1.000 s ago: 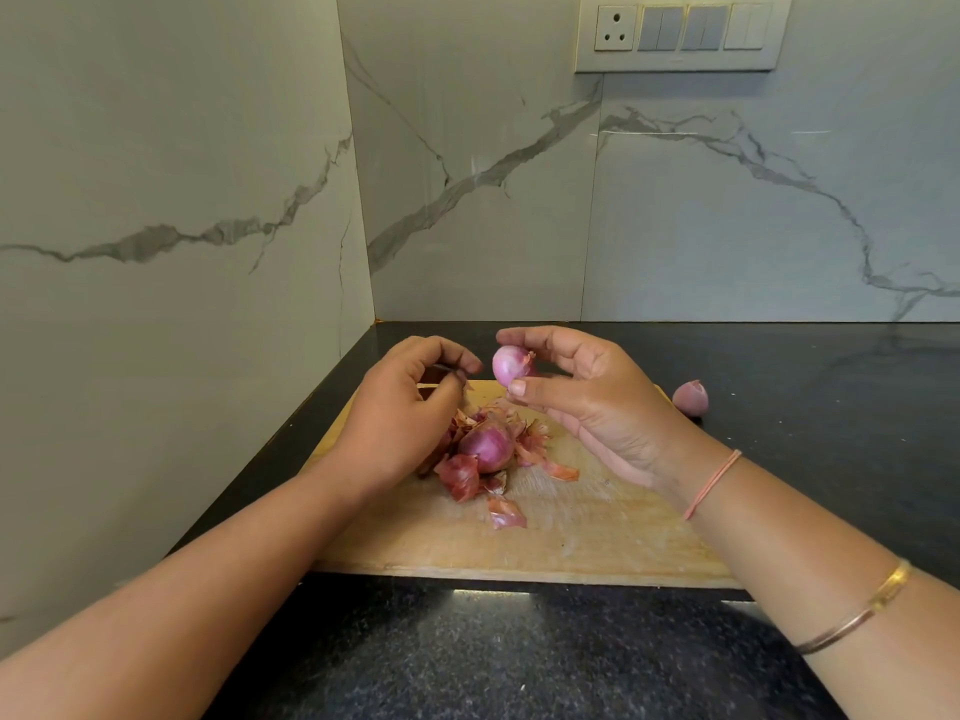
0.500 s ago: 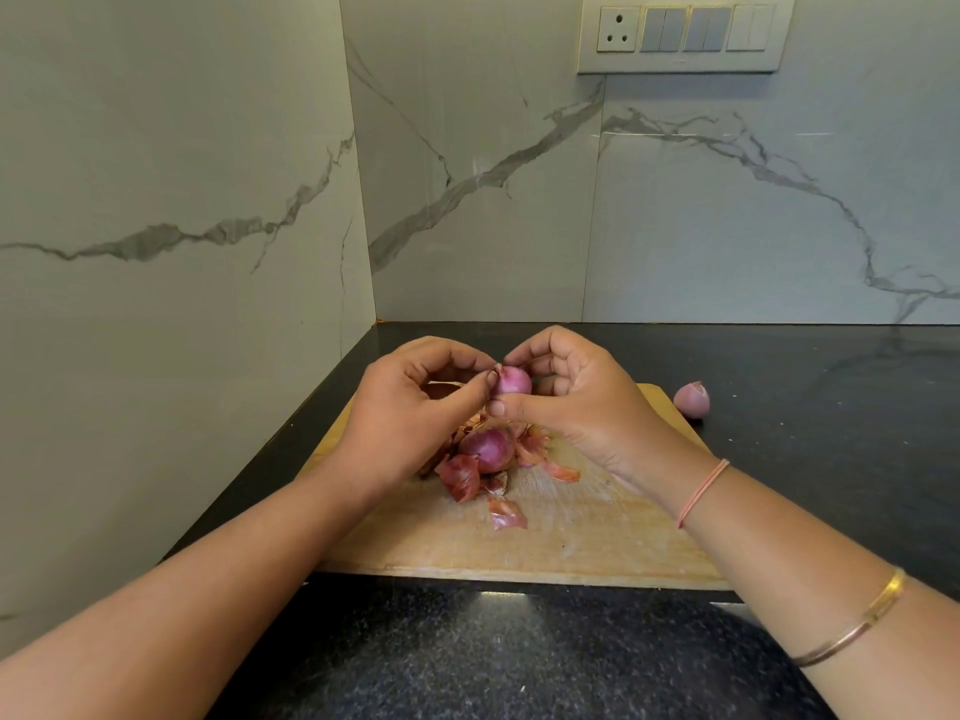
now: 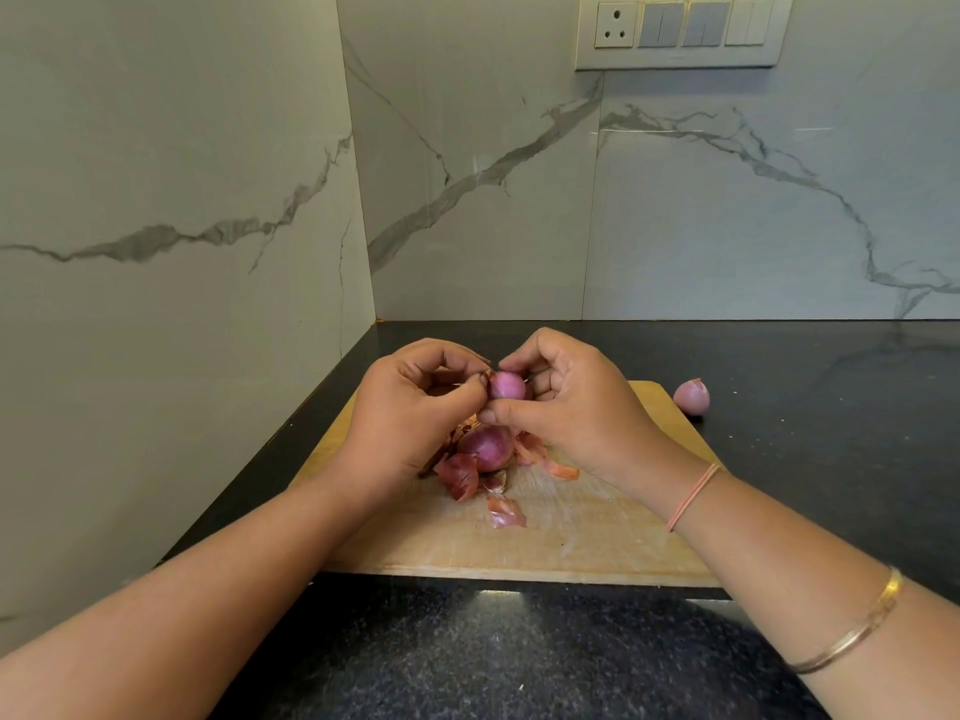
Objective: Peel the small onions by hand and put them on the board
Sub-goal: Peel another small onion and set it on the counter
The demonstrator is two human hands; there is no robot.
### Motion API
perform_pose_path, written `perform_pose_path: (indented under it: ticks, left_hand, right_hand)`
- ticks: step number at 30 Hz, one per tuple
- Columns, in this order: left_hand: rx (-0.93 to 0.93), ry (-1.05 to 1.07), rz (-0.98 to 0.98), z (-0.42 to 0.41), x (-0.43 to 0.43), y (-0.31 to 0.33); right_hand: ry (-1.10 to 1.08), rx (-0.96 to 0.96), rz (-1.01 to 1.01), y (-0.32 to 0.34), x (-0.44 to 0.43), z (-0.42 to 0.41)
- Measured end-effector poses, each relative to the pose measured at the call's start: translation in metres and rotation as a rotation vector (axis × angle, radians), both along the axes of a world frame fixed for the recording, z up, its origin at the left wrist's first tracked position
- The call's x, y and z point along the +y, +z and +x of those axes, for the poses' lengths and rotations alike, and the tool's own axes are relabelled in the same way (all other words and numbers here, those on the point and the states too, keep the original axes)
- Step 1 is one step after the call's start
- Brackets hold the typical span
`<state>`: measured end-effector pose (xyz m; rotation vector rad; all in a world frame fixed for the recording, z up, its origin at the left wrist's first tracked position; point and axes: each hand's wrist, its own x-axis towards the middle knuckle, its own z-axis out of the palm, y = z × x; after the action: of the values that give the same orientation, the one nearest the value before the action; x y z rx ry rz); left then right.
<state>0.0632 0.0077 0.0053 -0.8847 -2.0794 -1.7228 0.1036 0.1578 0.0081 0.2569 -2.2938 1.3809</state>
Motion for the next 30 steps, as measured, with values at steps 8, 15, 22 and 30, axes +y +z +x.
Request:
perform_pose_path:
  ticks: [8, 15, 22, 30]
  left_hand:
    - [-0.008, 0.078, -0.024, 0.0, 0.0, 0.0007]
    - [-0.114, 0.056, 0.056, -0.0001, -0.0001, 0.0039]
    - [-0.144, 0.059, 0.029, -0.0024, -0.0005, 0.0031]
    - [-0.239, -0.029, 0.102, -0.0011, 0.0001, 0.0048]
  right_hand:
    - [0.093, -0.023, 0.02, 0.001, 0.0001, 0.0011]
    - [0.184, -0.123, -0.189, 0.0032, -0.0024, 0.003]
    - [0.159, -0.108, -0.239, 0.0004, 0.0012, 0.0023]
    - [0.283, -0.167, -0.393, 0.0042, 0.0017, 0.0035]
